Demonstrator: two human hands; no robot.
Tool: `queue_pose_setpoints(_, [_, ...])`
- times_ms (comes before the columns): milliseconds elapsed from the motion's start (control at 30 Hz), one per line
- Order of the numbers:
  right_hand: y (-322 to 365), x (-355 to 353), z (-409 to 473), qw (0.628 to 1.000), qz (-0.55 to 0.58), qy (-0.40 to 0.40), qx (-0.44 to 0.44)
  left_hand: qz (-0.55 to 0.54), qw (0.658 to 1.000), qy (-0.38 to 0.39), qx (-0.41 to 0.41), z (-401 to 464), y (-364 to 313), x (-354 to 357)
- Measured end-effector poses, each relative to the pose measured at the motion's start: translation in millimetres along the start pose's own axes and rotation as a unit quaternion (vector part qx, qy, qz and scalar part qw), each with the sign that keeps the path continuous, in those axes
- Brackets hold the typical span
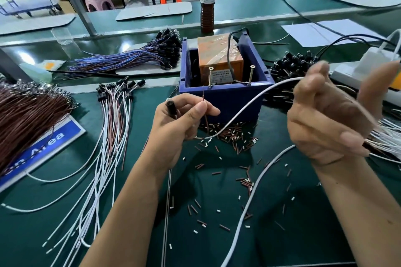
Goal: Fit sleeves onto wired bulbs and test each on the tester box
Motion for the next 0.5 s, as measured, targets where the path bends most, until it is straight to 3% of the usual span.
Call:
queue_pose_setpoints(100, [-5.6,-0.4,3.4,1.0,0.008,0.003,-0.013,-0.025,0.999,0.033,0.005,-3.1,-4.9,7.1])
queue_pose_setpoints(167, [-11.7,-15.0,2.8,0.993,-0.109,-0.048,0.004,-0.048,0.998,0.048,0.004,-5.1,-8.9,9.7])
queue_pose_setpoints(267, [-31.0,-44.8,1.2,0.914,-0.366,-0.148,0.096,-0.061,0.996,0.064,-0.001,-5.7,-12.3,15.4])
queue_pose_setpoints(367, [-71.0,-65.1,-4.2,0.837,-0.448,-0.193,0.247,-0.049,0.995,0.08,-0.03,-6.5,-7.0,25.3])
queue_pose_setpoints(500, [-102.5,-73.2,-11.5,0.739,-0.544,-0.161,0.364,-0.016,0.99,0.097,-0.106,-12.6,8.7,32.4])
Point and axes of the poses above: each hand's wrist, its own z-axis towards the middle knuckle, its own x-axis out of the palm, y = z × x, the point moved 10 cm from there along z, towards the middle knuckle, and after that the axes turned 9 degrees about -z, right-handed, at the moved point
